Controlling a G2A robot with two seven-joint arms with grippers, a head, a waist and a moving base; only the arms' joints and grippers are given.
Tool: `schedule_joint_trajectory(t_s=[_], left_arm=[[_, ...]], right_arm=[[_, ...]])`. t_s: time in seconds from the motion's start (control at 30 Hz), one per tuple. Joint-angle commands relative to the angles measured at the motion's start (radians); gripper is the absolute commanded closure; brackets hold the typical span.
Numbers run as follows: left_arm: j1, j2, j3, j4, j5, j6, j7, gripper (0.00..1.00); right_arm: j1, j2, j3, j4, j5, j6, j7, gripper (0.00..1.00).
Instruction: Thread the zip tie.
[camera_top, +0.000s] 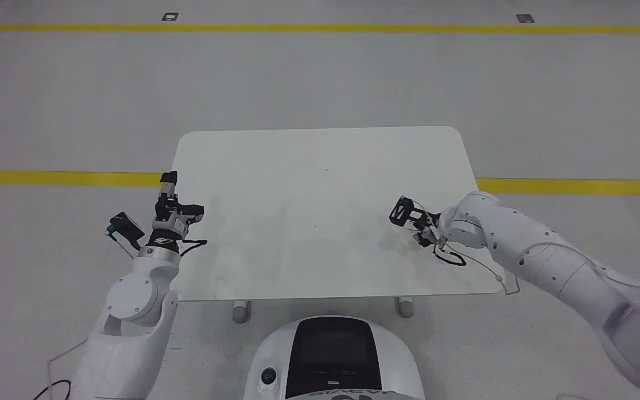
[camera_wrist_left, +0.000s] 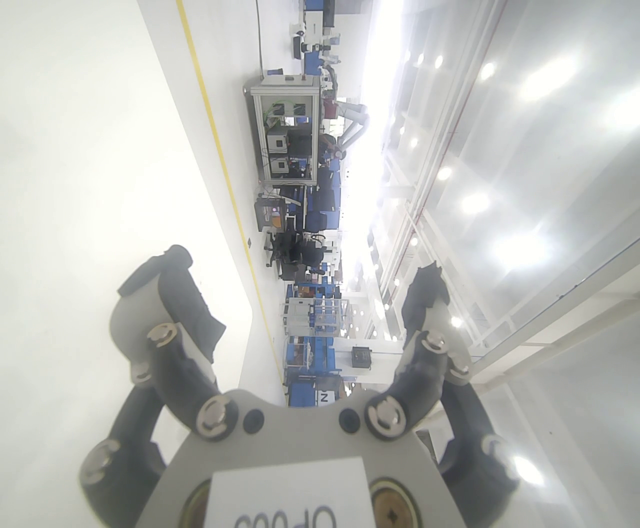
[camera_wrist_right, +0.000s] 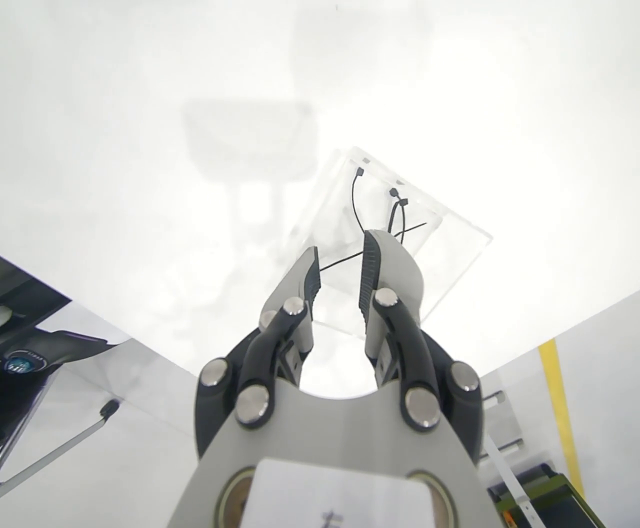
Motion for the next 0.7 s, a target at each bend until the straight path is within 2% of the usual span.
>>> schedule_joint_trajectory(t_s=[0.0, 0.2, 0.67], left_arm=[[0.0, 0.0, 0.0, 0.0, 0.0, 0.0, 0.0, 0.0], [0.0, 0.0, 0.0, 0.0, 0.0, 0.0, 0.0, 0.0], [0.0, 0.0, 0.0, 0.0, 0.0, 0.0, 0.0, 0.0]], right_arm=[[0.001, -0.004, 0.0, 0.005, 0.0, 0.0, 0.005, 0.8], [0.005, -0.014, 0.0, 0.022, -0.031, 0.0, -0.01, 0.82], [-0.001, -0.05, 0.0, 0.094, -0.058, 0.0, -0.056, 0.77]])
